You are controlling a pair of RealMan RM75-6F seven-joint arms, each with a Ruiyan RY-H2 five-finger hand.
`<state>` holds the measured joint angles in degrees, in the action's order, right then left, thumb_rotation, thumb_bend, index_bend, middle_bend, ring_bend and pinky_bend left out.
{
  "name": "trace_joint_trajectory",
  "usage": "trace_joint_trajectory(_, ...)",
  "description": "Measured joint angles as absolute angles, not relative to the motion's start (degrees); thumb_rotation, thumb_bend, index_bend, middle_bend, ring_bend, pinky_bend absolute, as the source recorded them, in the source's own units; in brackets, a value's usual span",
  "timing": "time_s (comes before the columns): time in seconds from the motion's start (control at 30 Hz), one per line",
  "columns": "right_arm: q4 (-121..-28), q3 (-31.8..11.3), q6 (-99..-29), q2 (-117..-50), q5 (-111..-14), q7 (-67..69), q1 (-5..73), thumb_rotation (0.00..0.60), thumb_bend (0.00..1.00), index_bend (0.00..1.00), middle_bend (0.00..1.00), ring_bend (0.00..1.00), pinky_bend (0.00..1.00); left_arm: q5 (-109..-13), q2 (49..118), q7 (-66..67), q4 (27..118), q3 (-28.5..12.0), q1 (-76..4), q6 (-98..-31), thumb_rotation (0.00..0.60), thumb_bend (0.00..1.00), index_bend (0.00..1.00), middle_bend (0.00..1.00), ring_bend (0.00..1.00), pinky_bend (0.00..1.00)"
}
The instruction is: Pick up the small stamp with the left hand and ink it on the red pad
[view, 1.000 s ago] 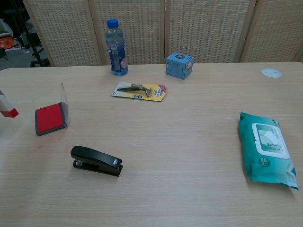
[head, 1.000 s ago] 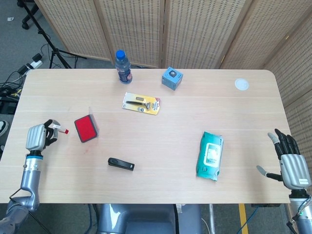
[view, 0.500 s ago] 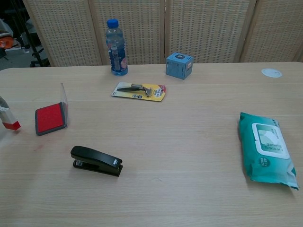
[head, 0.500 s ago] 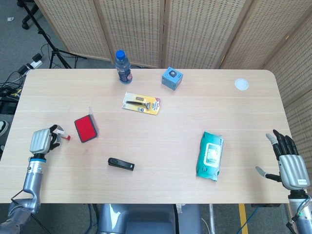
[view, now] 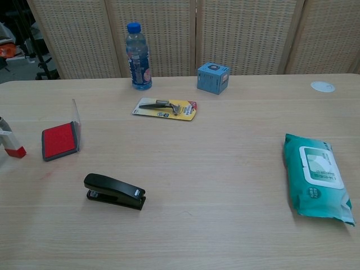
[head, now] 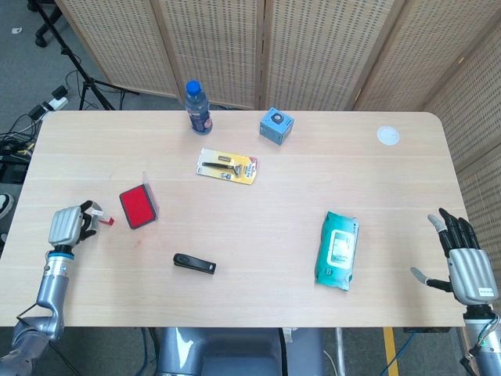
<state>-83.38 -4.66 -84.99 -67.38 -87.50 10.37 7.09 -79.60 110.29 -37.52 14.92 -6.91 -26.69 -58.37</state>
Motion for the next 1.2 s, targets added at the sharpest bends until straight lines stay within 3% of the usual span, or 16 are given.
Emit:
trace_joint_trajectory(0.7, -83.4, -4.8, -85.2, -67.1, -87.3, 11.2, 6.9, 0.600, 0.00, 0.00, 0.00, 0.00, 0.00, -80.1, 109.5, -37.8, 15.8, -6.7, -26.6, -58.7, 0.600, 0.53, 0.53, 1.00, 1.00, 0.99)
trace_joint_trajectory(1.2, -83.3, -4.9, -85.2, -67.0, -87.2, 11.4, 6.9, 0.600, 0.00, 0.00, 0.00, 0.00, 0.00, -80.0, 109.2, -37.8, 16.1, -6.9, -26.7, -58.1, 0.600, 0.48, 0.43, 1.00, 1.00, 0.99)
